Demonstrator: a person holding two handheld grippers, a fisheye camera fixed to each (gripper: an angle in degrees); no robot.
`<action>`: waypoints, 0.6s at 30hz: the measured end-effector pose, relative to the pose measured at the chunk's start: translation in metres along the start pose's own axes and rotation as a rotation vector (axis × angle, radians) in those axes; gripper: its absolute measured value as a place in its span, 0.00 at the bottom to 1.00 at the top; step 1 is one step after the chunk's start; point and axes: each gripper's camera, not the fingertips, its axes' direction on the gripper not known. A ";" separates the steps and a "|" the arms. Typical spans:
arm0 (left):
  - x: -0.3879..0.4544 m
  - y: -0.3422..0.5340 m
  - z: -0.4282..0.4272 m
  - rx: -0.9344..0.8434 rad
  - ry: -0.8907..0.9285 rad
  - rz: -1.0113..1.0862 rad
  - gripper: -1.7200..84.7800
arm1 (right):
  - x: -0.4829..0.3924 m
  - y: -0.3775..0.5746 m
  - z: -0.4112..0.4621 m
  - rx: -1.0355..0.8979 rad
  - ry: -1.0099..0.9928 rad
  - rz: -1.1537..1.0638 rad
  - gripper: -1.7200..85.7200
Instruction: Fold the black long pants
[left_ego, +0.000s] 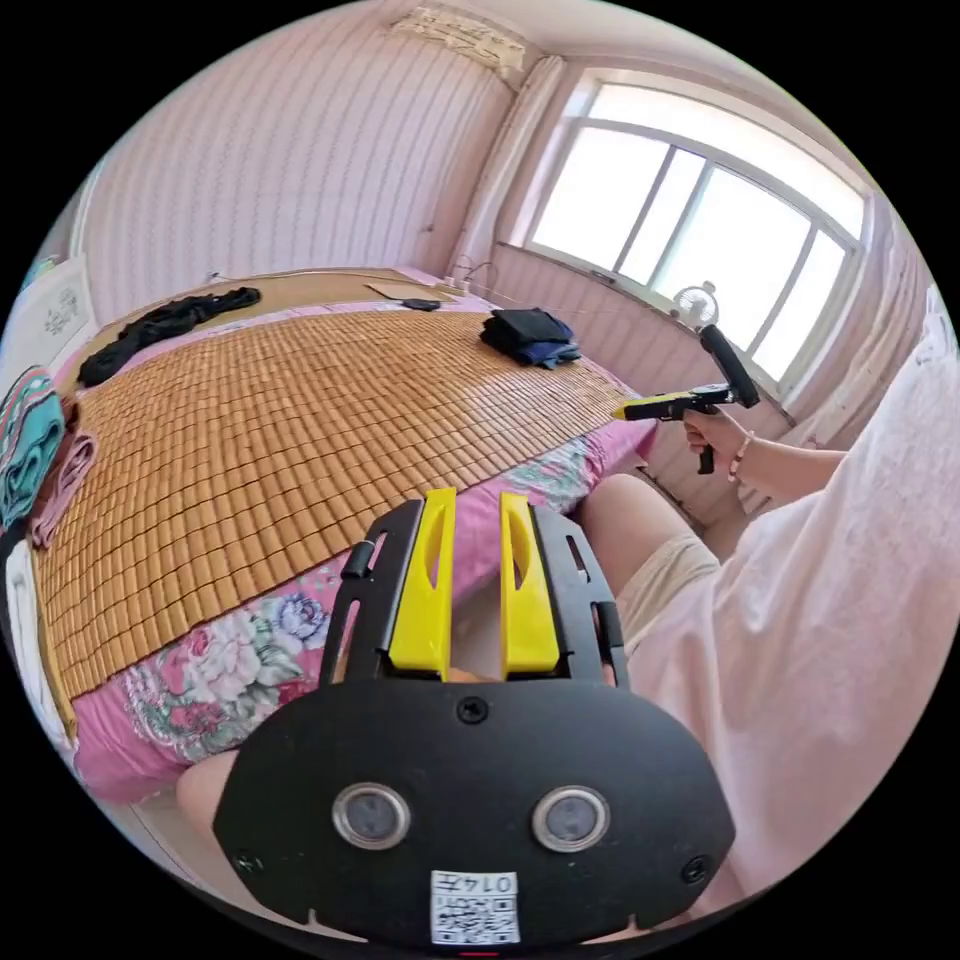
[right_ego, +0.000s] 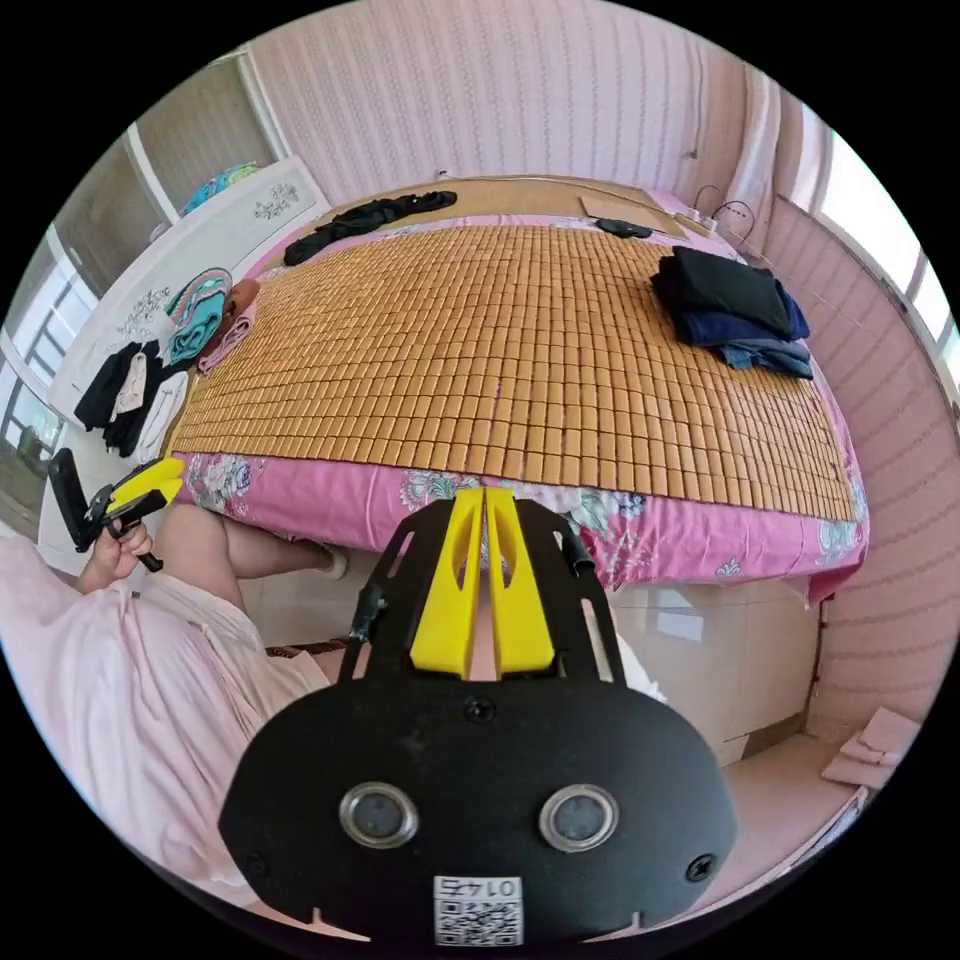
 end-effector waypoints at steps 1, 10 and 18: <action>0.020 -0.014 0.009 -0.004 -0.006 0.066 0.10 | 0.017 0.016 -0.010 0.042 -0.023 0.055 0.02; 0.109 -0.112 0.069 0.067 -0.048 0.299 0.11 | 0.078 0.061 -0.006 0.119 -0.018 0.093 0.05; 0.120 -0.227 0.174 -0.008 -0.088 0.330 0.12 | 0.151 0.020 -0.002 0.203 -0.034 0.085 0.09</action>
